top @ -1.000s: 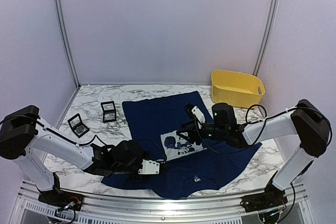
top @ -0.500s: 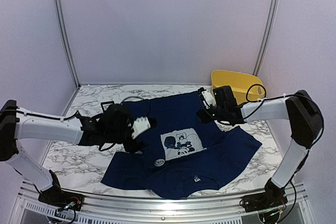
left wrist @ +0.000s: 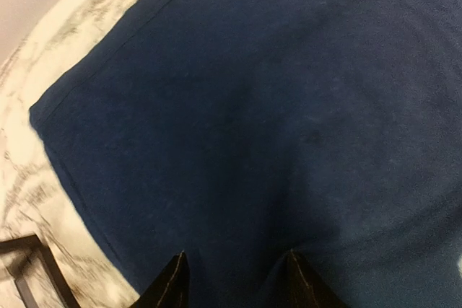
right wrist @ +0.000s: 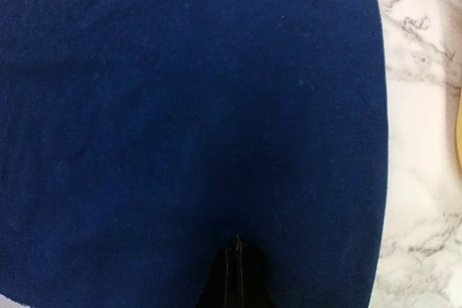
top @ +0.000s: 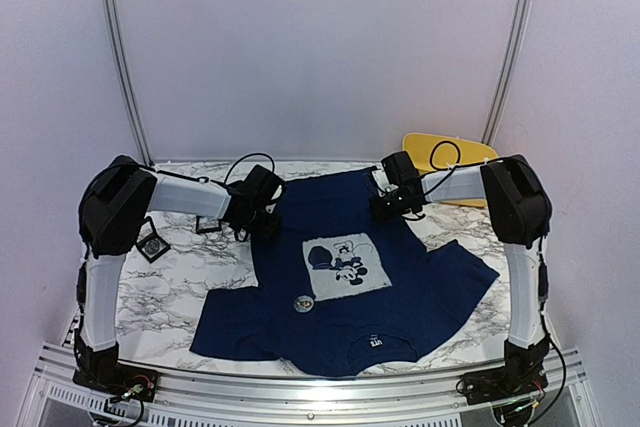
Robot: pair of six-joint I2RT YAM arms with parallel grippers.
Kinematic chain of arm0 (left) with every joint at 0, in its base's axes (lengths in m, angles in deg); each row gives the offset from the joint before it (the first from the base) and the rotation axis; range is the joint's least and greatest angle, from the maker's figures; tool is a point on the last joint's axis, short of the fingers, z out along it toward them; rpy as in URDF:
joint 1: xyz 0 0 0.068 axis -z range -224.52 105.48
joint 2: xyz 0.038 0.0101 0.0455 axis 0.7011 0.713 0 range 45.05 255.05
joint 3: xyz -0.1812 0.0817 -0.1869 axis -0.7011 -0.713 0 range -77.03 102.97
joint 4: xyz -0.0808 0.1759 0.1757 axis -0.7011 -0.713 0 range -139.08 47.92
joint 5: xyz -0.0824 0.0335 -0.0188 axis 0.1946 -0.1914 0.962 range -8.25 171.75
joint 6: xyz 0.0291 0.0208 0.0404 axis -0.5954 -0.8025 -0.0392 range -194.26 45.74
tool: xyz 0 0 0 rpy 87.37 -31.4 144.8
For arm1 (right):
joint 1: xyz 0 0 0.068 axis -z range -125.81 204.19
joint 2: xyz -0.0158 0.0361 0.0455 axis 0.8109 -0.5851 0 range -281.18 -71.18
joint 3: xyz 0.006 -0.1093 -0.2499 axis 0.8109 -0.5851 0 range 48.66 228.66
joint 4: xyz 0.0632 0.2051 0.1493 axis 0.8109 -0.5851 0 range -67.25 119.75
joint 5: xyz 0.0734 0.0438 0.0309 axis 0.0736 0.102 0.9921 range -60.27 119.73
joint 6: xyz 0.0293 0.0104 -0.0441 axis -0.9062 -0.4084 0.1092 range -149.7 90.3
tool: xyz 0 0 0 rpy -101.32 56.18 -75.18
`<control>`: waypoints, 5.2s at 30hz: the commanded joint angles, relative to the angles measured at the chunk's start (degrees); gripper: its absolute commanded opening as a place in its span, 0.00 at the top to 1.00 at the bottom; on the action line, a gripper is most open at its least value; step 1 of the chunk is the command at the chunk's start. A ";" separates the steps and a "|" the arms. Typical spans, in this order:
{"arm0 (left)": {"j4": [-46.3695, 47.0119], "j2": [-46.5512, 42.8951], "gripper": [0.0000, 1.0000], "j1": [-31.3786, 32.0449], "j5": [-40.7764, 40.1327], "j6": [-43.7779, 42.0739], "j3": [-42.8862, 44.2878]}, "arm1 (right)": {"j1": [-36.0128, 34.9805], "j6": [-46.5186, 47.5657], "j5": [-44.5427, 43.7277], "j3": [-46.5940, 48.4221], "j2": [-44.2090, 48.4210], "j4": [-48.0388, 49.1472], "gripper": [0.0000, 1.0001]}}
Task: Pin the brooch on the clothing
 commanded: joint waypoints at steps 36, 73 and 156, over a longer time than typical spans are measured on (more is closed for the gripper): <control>-4.93 -44.46 0.09 -18.20 -10.21 31.61 -39.53 | -11.14 5.64 13.16 -5.44 17.68 7.35 0.50; 1.14 -23.23 0.32 -31.29 -3.38 31.17 -33.13 | -11.11 14.59 8.25 -7.38 16.43 4.49 0.31; 15.05 -34.09 0.62 21.61 -1.96 -21.54 -25.08 | -17.14 -23.44 59.47 -7.09 11.00 17.88 0.70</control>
